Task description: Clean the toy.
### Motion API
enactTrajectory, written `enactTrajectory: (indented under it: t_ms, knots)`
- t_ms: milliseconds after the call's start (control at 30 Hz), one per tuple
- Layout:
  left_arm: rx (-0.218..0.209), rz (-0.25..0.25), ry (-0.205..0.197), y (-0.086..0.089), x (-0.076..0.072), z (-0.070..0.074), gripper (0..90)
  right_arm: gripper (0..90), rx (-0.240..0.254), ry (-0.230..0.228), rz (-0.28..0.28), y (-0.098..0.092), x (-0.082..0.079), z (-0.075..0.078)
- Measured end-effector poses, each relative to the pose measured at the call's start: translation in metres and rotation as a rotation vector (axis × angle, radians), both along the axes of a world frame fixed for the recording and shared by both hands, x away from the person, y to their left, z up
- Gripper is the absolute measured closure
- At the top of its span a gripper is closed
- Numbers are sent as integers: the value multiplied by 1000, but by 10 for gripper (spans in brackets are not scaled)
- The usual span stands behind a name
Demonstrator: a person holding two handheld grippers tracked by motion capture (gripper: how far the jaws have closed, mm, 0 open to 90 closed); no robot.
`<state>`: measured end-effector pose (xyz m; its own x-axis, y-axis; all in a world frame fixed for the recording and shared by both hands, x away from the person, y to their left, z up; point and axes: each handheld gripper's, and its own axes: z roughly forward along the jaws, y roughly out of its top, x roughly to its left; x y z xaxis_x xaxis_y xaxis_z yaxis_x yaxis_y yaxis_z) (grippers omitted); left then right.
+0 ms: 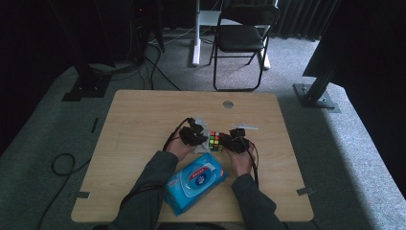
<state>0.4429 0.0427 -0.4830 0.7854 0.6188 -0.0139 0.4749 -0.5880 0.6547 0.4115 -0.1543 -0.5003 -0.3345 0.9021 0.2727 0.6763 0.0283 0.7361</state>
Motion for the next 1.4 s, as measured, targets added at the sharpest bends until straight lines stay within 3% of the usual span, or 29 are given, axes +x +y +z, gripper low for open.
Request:
enactTrajectory:
  t_ms: [167, 300, 500, 733, 1133, 1400]
  knots:
    - [-1, 14, -14, -2, 1, 1, 855, 696, 3, -5, 0, 1, 0, 0]
    - [-41, 33, -25, -1, 2, 6, 855, 697, 6, -7, 1, 1, 0, -1]
    - [-61, 33, -37, -3, 2, 9, 854, 697, 10, -7, -2, 1, 0, -1]
    - [-48, 43, -11, -9, 5, 3, 854, 697, 12, -10, -2, 1, 0, -2]
    - [-2, 73, -18, -9, 7, -2, 855, 697, 20, -13, -7, 1, -1, -2]
    - [12, 77, 16, -8, 9, -10, 857, 697, 21, -13, -10, 1, -1, -2]
